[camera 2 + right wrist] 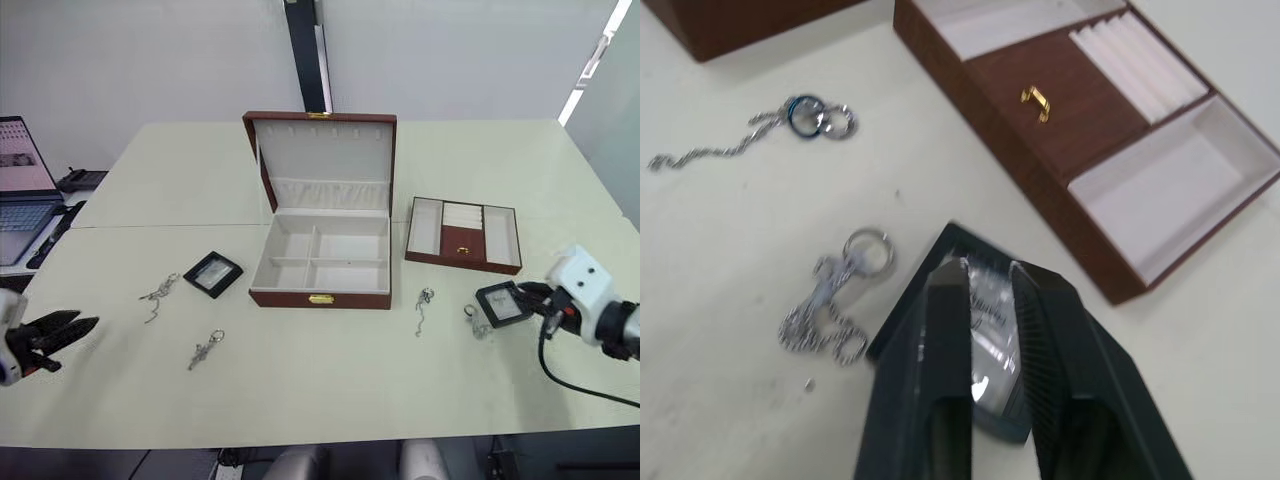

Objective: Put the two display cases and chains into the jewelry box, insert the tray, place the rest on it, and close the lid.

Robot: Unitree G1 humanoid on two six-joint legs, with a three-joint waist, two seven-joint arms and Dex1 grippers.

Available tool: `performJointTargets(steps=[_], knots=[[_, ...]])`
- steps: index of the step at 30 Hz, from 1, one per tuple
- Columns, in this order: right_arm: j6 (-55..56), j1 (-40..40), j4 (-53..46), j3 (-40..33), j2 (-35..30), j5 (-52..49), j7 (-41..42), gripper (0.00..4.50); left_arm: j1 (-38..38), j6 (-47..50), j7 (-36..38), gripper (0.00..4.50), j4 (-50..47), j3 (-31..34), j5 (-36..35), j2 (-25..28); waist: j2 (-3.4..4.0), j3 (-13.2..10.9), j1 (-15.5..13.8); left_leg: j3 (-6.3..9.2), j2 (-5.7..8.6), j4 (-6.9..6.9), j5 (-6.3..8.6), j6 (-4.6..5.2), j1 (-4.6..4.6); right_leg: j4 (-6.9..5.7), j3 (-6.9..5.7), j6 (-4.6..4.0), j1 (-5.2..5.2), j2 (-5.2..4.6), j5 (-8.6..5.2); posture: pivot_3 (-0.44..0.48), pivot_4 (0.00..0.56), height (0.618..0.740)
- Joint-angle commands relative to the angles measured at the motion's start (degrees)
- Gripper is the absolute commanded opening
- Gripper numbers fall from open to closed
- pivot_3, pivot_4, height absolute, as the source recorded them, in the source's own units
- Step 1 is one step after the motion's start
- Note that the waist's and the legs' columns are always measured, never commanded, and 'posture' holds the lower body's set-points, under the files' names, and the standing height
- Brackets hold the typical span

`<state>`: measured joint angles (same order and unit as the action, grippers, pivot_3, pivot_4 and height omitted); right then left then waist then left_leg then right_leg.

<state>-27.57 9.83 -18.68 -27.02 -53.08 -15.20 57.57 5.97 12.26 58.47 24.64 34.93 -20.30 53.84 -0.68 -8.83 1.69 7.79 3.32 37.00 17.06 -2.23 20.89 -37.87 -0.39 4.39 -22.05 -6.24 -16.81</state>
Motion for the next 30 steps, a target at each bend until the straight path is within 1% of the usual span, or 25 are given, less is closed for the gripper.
performJointTargets(steps=[1, 5, 6, 7, 9, 10, 22, 30], knots=[[4.07, 7.83, 1.47, -8.26, -1.79, 0.58, 4.71, 1.87, 4.08, -1.28, 1.47, 3.01, 1.91, 4.45, -1.37, 0.83, -0.04, 0.0, -0.01, -0.02, 0.0, 0.0, 0.01, 0.02, 0.0, 0.01, 0.0, 0.0, 0.01, 0.0, 0.0, 0.0, 0.15, 0.74], [5.84, 12.65, 4.5, -12.01, -2.27, 0.29, 6.97, 2.96, 6.52, -1.46, 2.19, 4.27, 1.64, 4.85, -1.8, 0.34, -0.08, -0.02, -0.02, -0.04, -0.03, -0.01, 0.03, 0.05, -0.04, 0.05, -0.02, 0.0, 0.08, 0.01, 0.0, 0.0, 0.15, 0.74], [6.35, 13.51, 5.26, -12.57, -2.34, 0.49, 7.37, 3.25, 6.82, -1.43, 2.37, 4.5, 1.56, 4.69, -1.79, 0.41, -0.08, -0.02, -0.02, -0.04, -0.04, 0.0, 0.03, 0.05, -0.07, 0.04, -0.02, 0.0, 0.11, 0.01, 0.0, 0.0, 0.15, 0.74], [6.79, 13.9, 5.82, -12.74, -2.49, 0.59, 7.65, 3.52, 6.91, -1.32, 2.38, 4.5, 1.46, 4.42, -1.71, 0.52, -0.08, -0.02, -0.02, -0.04, -0.04, -0.01, 0.03, 0.05, -0.1, 0.04, -0.03, 0.0, 0.15, 0.01, 0.0, 0.0, 0.15, 0.74], [7.05, 14.09, 6.34, -12.71, -2.82, 0.31, 7.97, 4.23, 6.95, -1.17, 2.73, 4.5, 1.34, 3.85, -1.75, 0.81, -0.08, -0.02, -0.01, -0.05, -0.05, -0.01, 0.04, 0.05, -0.13, 0.04, -0.02, 0.0, 0.18, 0.01, -0.01, 0.0, 0.15, 0.74], [6.88, 13.98, 6.4, -12.65, -3.0, 0.0, 8.09, 4.48, 6.83, -1.12, 2.8, 4.5, 1.34, 3.66, -1.77, 0.91, -0.09, -0.01, -0.01, -0.05, -0.05, -0.01, 0.04, 0.06, -0.13, 0.04, -0.03, 0.0, 0.18, 0.01, -0.01, 0.0, 0.15, 0.74], [6.27, 13.62, 6.23, -11.64, -3.54, -0.19, 8.25, 4.48, 4.54, -0.18, 2.44, 4.5, 0.06, 1.79, -1.72, 0.39, -0.1, -0.02, -0.01, -0.03, -0.06, -0.01, 0.04, 0.05, -0.12, 0.05, -0.04, -0.01, 0.19, 0.02, -0.01, 0.0, 0.15, 0.74], [7.1, 13.51, 6.94, -11.51, -3.53, 0.01, 8.05, 4.48, 3.61, 0.12, 1.48, 4.5, -0.1, 1.89, -2.04, -0.01, -0.1, -0.02, -0.01, -0.04, -0.06, -0.01, 0.04, 0.05, -0.12, 0.05, -0.04, -0.01, 0.19, 0.02, -0.01, 0.0, 0.15, 0.74]])
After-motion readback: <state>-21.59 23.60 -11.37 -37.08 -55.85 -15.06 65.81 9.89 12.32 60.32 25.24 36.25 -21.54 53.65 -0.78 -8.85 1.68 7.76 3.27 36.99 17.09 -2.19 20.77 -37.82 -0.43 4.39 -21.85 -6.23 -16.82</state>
